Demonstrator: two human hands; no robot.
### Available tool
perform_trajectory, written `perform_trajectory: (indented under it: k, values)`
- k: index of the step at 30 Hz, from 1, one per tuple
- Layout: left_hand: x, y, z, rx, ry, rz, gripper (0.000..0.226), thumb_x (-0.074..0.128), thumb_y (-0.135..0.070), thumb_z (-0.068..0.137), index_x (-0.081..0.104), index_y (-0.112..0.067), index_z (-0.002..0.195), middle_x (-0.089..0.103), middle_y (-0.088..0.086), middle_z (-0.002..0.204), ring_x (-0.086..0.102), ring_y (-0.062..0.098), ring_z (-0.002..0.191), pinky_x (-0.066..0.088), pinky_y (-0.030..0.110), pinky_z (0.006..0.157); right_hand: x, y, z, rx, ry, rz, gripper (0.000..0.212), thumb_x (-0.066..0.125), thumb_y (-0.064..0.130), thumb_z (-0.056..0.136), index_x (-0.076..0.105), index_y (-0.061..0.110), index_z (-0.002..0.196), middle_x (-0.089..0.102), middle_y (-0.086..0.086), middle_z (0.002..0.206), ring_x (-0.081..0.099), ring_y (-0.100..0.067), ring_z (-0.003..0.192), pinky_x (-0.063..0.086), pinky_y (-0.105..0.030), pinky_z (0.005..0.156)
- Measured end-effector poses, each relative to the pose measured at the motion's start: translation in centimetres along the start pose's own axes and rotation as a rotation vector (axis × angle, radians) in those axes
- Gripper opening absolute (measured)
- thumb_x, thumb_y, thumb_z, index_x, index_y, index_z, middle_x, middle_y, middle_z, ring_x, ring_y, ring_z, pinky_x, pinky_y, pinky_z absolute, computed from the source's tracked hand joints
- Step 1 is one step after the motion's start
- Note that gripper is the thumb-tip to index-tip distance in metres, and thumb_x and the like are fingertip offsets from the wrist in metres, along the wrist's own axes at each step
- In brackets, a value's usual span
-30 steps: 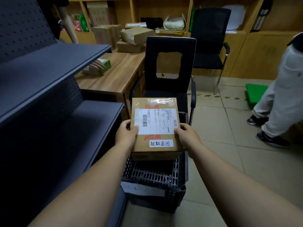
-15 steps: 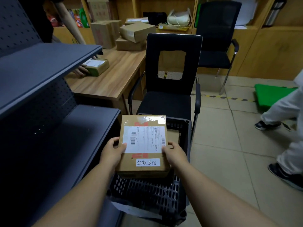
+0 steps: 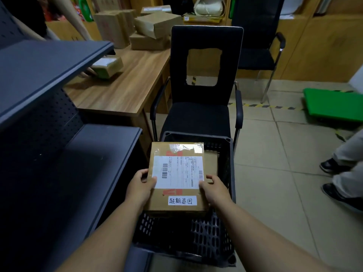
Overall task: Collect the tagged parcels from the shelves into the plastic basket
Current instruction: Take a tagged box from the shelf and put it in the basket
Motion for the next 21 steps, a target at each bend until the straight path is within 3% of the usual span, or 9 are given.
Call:
perform_trajectory:
  k: [4, 8, 11, 16, 21]
  values:
    - [1.0, 1.3, 0.4, 0.003, 0.083, 0.041, 0.030, 0.056, -0.023, 0.094, 0.049, -0.022, 0.122, 0.061, 0.005, 0.111, 0.062, 0.023, 0.091, 0.048, 0.032, 0.069, 0.3, -2.1, -0.6, 0.041, -0.041, 0.034, 0.033, 0.049, 0.021, 0.094, 0.047, 0.024, 0.127, 0.059, 0.011, 0.083, 0.062, -0.011, 0.076, 0.055, -0.035, 0.073]
    - [1.9, 3.5, 0.6, 0.005, 0.157, 0.072, 0.025, 0.056, -0.017, 0.093, 0.050, -0.020, 0.118, 0.060, 0.005, 0.104, 0.059, 0.021, 0.087, 0.046, 0.028, 0.067, 1.0, -4.7, -1.2, 0.078, -0.103, 0.010, 0.033, 0.050, 0.021, 0.095, 0.048, 0.022, 0.128, 0.061, 0.006, 0.101, 0.061, -0.010, 0.079, 0.050, -0.026, 0.064]
    - [2.5, 5.2, 0.7, 0.012, 0.203, 0.099, 0.029, 0.055, -0.016, 0.094, 0.050, -0.016, 0.122, 0.058, 0.003, 0.099, 0.058, 0.015, 0.077, 0.042, 0.022, 0.057, 2.0, -6.7, -1.5, 0.119, -0.126, 0.023, 0.032, 0.050, 0.021, 0.095, 0.050, 0.021, 0.126, 0.060, 0.004, 0.098, 0.065, -0.017, 0.088, 0.053, -0.031, 0.074]
    - [3.0, 7.9, 1.5, 0.002, 0.228, 0.160, 0.024, 0.055, -0.019, 0.094, 0.051, -0.020, 0.118, 0.060, 0.001, 0.099, 0.058, 0.012, 0.076, 0.041, 0.022, 0.055, 3.3, -9.3, -1.3, 0.176, -0.138, 0.019, 0.031, 0.050, 0.022, 0.094, 0.051, 0.021, 0.125, 0.063, 0.002, 0.099, 0.065, -0.018, 0.091, 0.054, -0.035, 0.079]
    - [3.5, 10.6, 2.5, -0.041, 0.228, 0.167, 0.028, 0.056, -0.018, 0.093, 0.051, -0.019, 0.121, 0.060, -0.003, 0.091, 0.061, 0.015, 0.078, 0.045, 0.025, 0.061, 4.3, -10.7, -0.5, 0.167, -0.147, -0.029, 0.031, 0.048, 0.020, 0.095, 0.051, 0.019, 0.125, 0.061, 0.003, 0.100, 0.054, -0.006, 0.074, 0.037, -0.021, 0.055]
Point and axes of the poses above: each hand's wrist, its own z-axis towards the middle knuckle, its own x-axis out of the palm, y = z × x, the point moved 5 cm from there along z, towards the middle knuckle
